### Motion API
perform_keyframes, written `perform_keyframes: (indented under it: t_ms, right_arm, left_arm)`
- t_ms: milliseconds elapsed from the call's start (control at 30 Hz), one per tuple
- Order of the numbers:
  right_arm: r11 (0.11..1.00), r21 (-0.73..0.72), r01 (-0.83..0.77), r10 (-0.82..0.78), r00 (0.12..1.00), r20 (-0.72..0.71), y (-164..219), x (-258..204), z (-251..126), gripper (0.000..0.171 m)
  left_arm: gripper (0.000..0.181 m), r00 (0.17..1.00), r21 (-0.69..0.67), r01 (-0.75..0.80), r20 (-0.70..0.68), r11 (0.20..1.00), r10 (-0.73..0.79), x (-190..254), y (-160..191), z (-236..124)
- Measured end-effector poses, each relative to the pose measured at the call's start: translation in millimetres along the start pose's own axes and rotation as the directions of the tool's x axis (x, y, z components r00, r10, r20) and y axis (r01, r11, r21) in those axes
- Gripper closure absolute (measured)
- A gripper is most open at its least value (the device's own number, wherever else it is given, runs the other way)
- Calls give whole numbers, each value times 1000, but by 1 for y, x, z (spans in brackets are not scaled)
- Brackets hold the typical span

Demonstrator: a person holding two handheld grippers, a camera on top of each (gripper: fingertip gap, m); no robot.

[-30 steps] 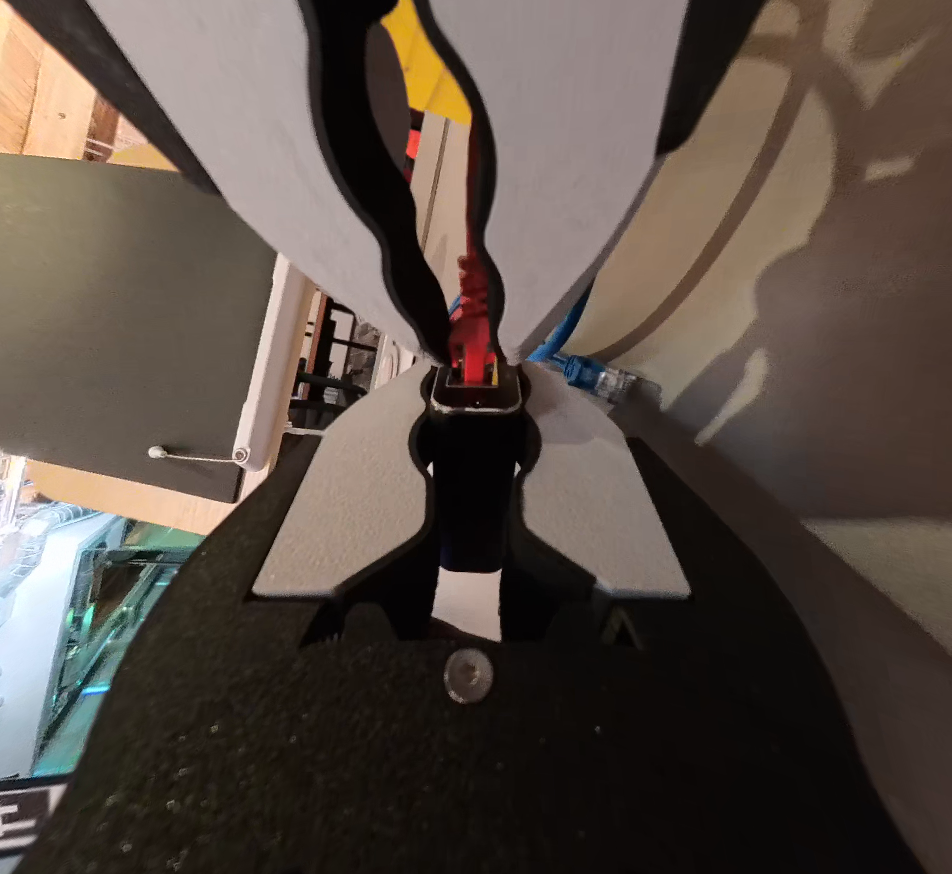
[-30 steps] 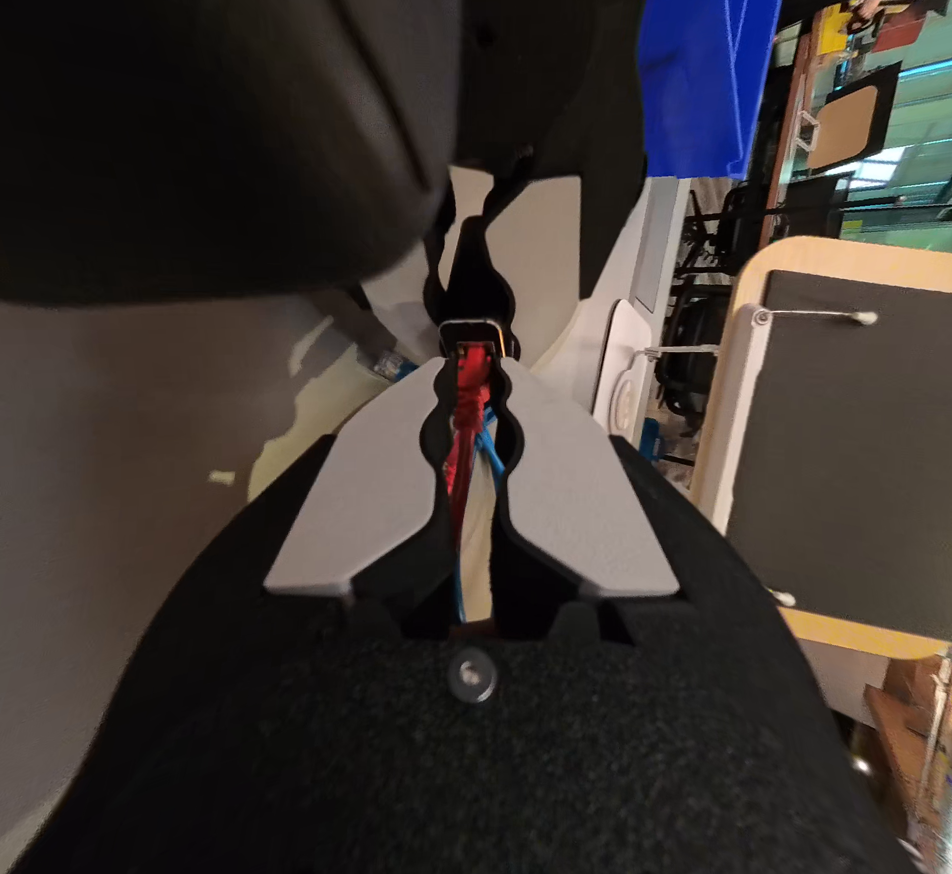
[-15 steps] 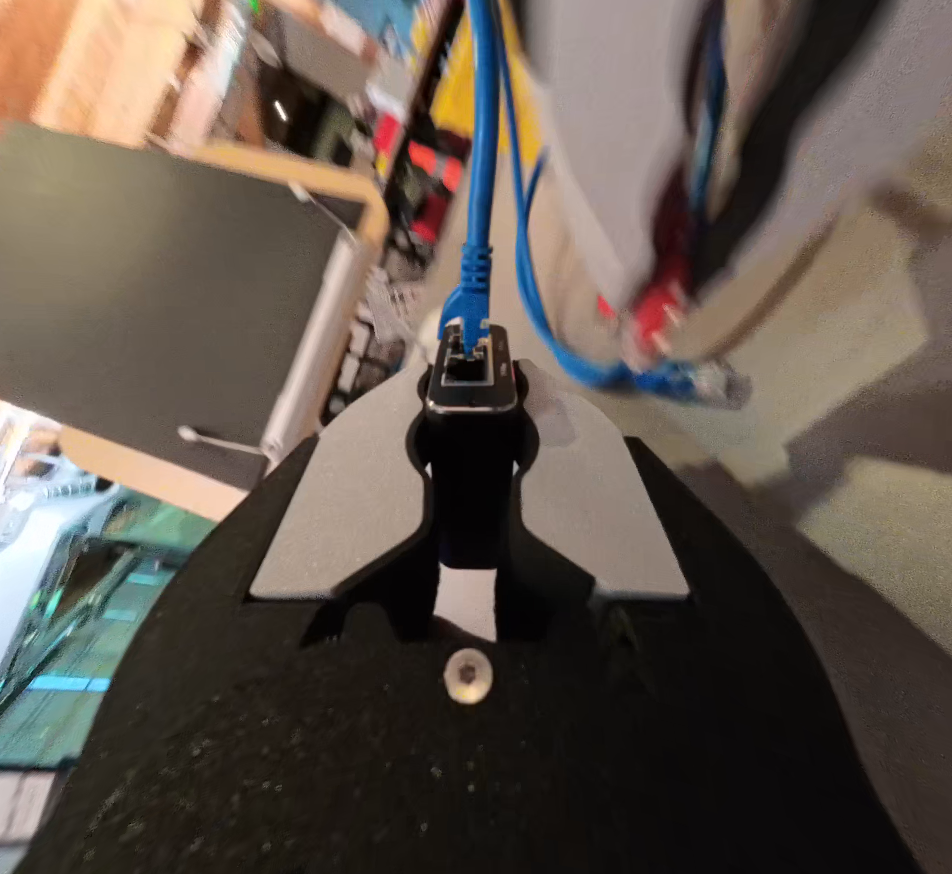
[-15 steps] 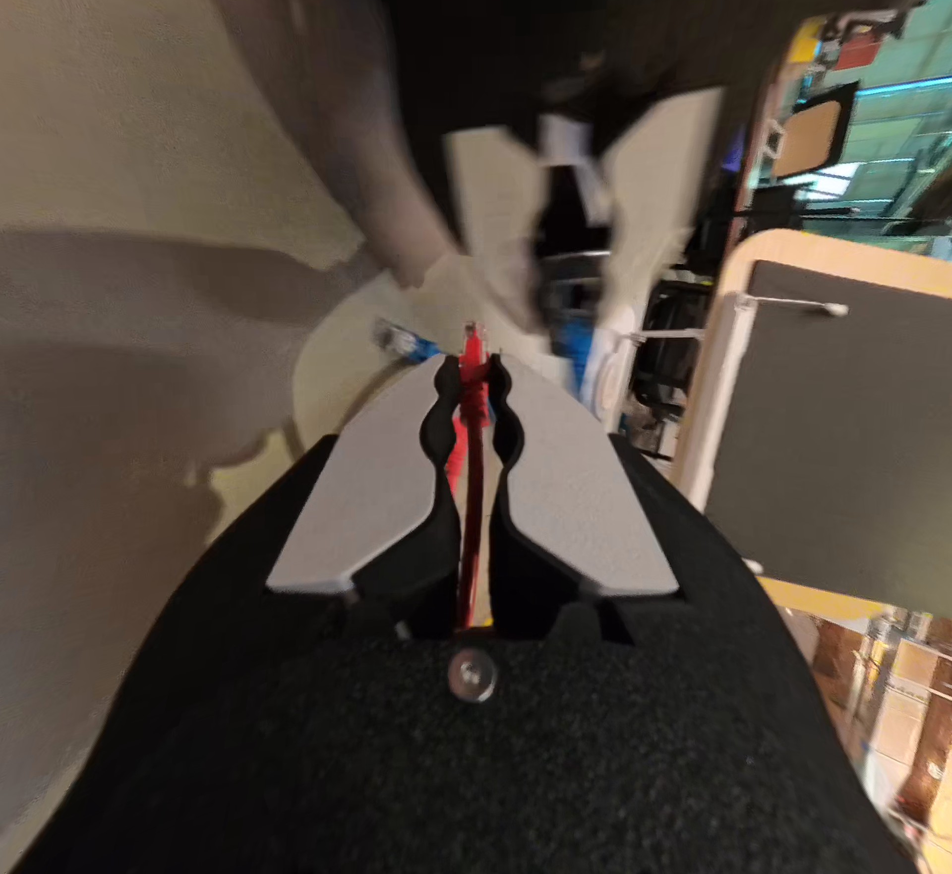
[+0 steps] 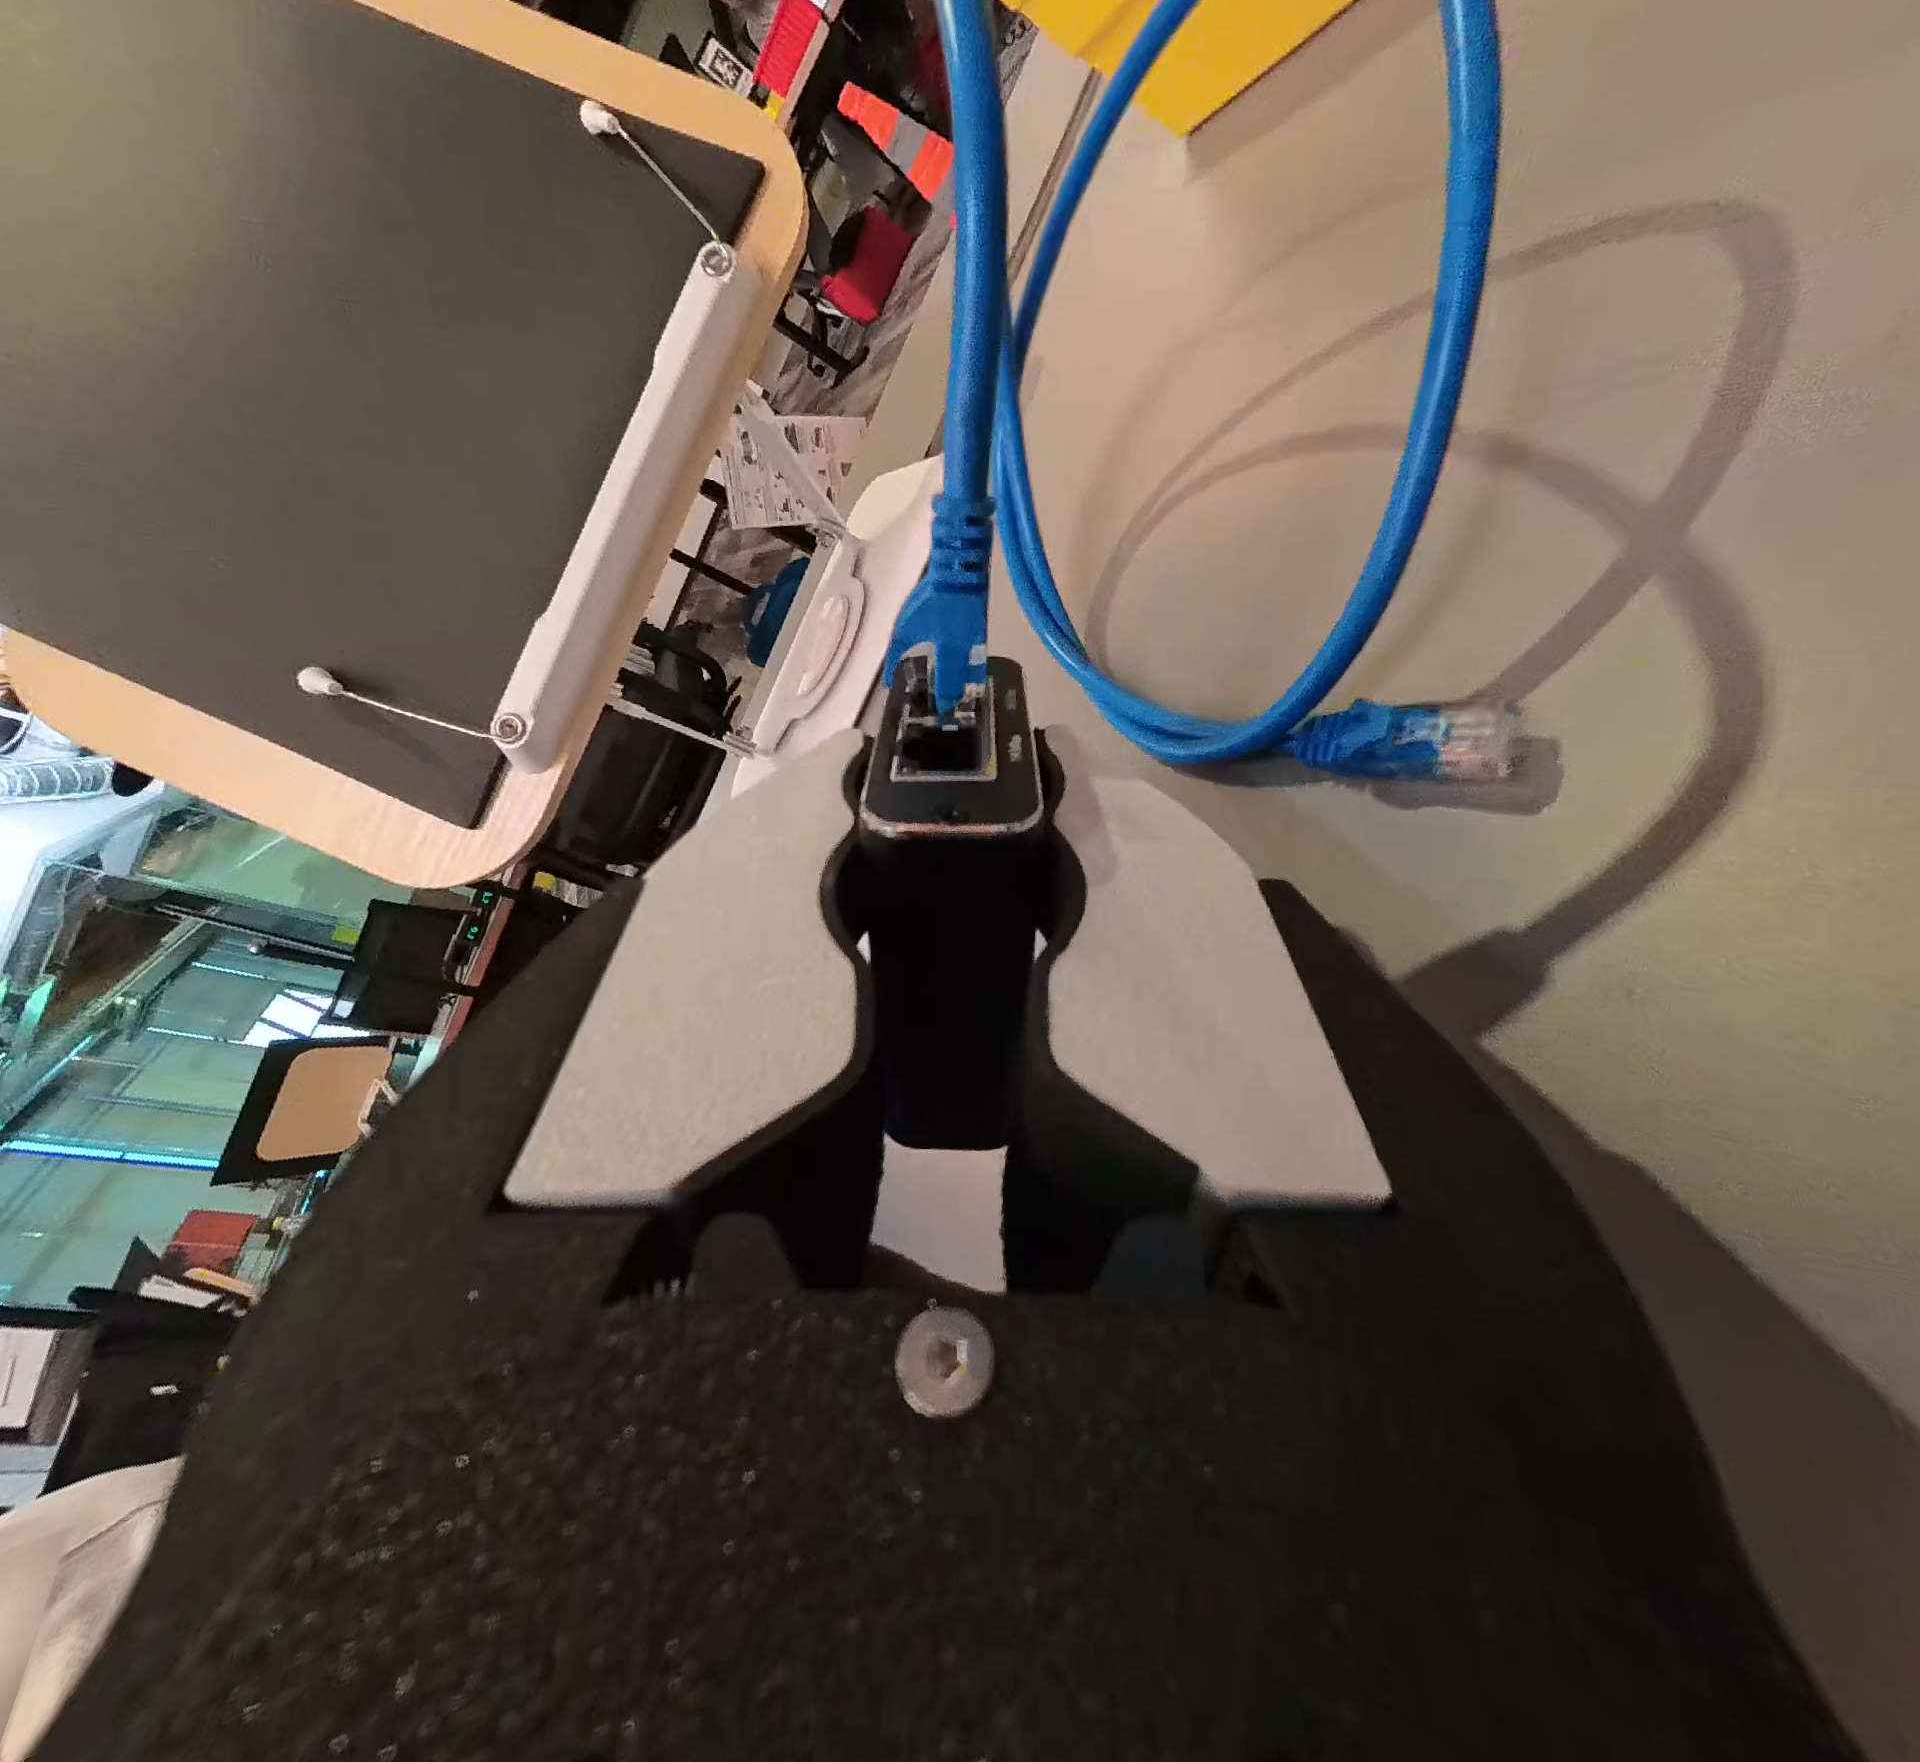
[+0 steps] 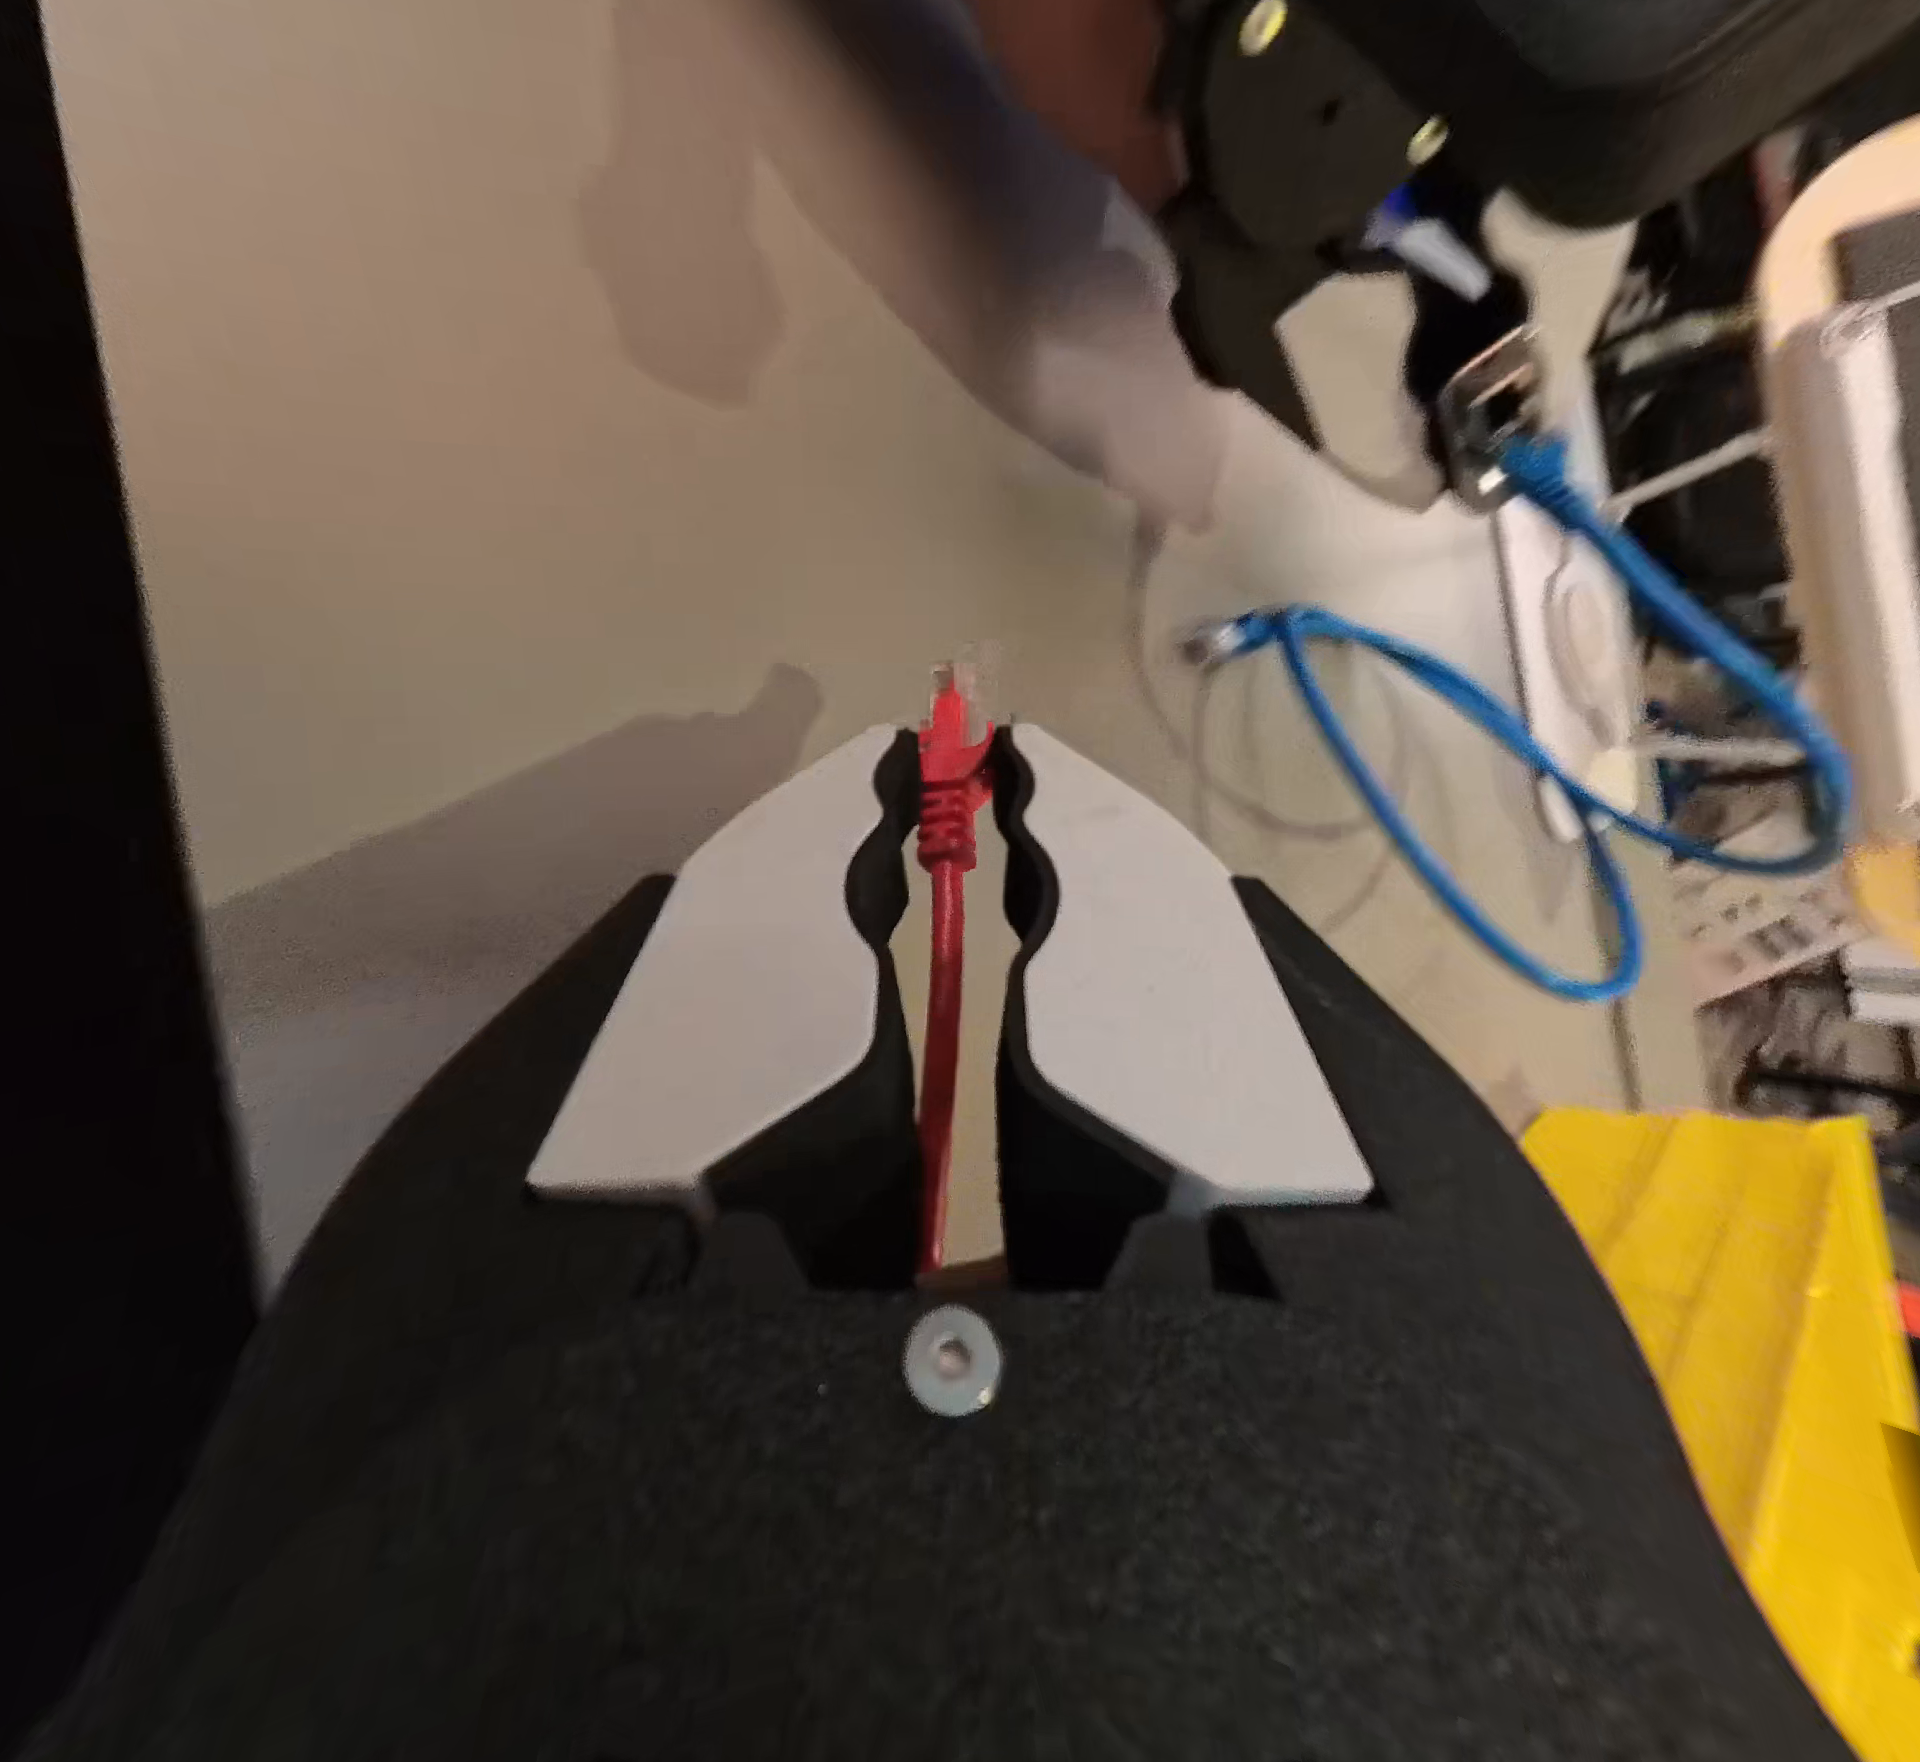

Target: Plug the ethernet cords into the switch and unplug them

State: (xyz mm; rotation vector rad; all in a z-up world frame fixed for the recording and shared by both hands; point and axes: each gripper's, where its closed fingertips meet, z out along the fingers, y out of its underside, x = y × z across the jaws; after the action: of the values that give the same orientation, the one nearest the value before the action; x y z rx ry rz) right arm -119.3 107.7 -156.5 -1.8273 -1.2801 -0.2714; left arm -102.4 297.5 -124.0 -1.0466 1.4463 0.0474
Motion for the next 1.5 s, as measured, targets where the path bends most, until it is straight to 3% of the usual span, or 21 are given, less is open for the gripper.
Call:
perform_keyframes:
  t_ms: [133,200,300,400,533,600,767,933,1100,1200,1367,1500]
  right_arm:
    - [979,-37,-199,200,979,33,10,-24,-2,139]
    - [949,-33,-314,313,924,218,9,-44,-20,136]
    - [843,6,-537,534,840,92,43,10,-49,131]
    - [712,-154,-685,692,722,-5,107,32,-59,127]
    - [687,-228,-690,711,704,12,124,18,-41,140]
    - [699,-247,-671,687,726,-25,128,15,-35,159]
    - [763,-222,-607,599,793,-108,121,27,-47,166]
    - [746,49,-665,632,682,-369,109,123,-135,166]
    - [677,227,-700,638,405,-655,153,223,-236,166]
    - [605,152,-782,592,314,-742,205,245,-240,166]
    - [419,-106,-902,608,365,-706,267,216,-184,166]
    - [359,-319,-877,548,475,-689,292,194,-152,166]
  left_arm:
    - [155,1000,-2,-3,-15,1000,3,4,-1,-1]
    - [155,1000,2,-10,-23,1000,10,8,-3,-2]
    - [155,999,10,-11,-36,1000,11,12,-6,-2]
    - [155,999,17,-22,-47,1000,22,16,-8,-3]
    - [155,998,23,-40,-50,999,41,18,-10,-4]
    - [155,998,21,-47,-49,999,48,18,-9,-4]
    - [155,998,25,-48,-40,999,49,15,-9,-4]
    - [155,998,30,-49,-33,998,50,14,-9,-5]
    - [154,998,68,-66,-15,995,68,13,-16,-8]
    - [155,995,104,-101,18,990,99,11,-23,-12]
    - [155,993,118,-112,38,987,108,8,-25,-15]
    - [155,994,114,-107,34,988,104,8,-24,-14]
